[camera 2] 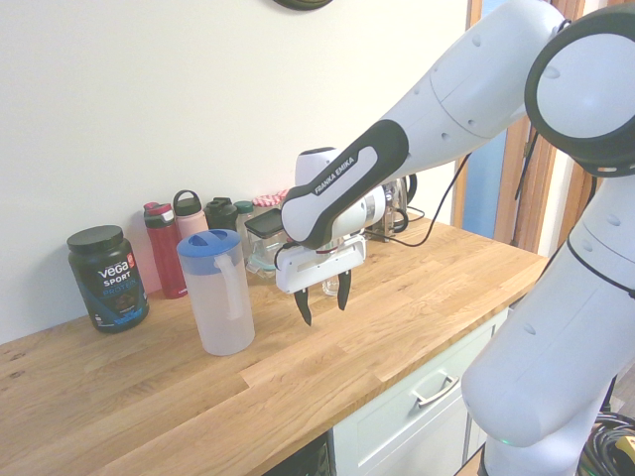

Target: Pour me some water

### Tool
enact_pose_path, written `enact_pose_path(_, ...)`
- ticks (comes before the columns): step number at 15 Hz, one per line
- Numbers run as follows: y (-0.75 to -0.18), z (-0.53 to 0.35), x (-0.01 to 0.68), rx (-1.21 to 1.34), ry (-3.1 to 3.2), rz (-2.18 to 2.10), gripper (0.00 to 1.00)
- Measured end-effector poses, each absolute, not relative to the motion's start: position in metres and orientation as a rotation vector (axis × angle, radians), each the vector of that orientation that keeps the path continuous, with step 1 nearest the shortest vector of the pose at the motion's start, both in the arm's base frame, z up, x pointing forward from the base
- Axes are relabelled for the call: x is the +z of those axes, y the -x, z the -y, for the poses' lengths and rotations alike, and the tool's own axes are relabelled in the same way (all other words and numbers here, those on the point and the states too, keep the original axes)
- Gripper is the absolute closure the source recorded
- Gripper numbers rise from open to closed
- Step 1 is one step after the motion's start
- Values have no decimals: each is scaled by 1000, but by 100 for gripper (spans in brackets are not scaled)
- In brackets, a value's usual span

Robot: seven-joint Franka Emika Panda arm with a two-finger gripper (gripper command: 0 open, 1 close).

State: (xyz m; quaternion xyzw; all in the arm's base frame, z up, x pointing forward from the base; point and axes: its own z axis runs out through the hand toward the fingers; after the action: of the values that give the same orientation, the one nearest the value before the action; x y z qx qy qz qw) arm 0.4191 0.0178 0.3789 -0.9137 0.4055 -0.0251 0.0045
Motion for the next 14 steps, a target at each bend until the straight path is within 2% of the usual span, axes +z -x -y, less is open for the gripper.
enact_pose_path(4,-418,-30,383,-79,2869,-1227,0)
enact_pose_path(8,-393,-88,440,-116,2850,-1184,0)
enact_pose_path(14,-361,-176,491,-380,2817,-1154,0)
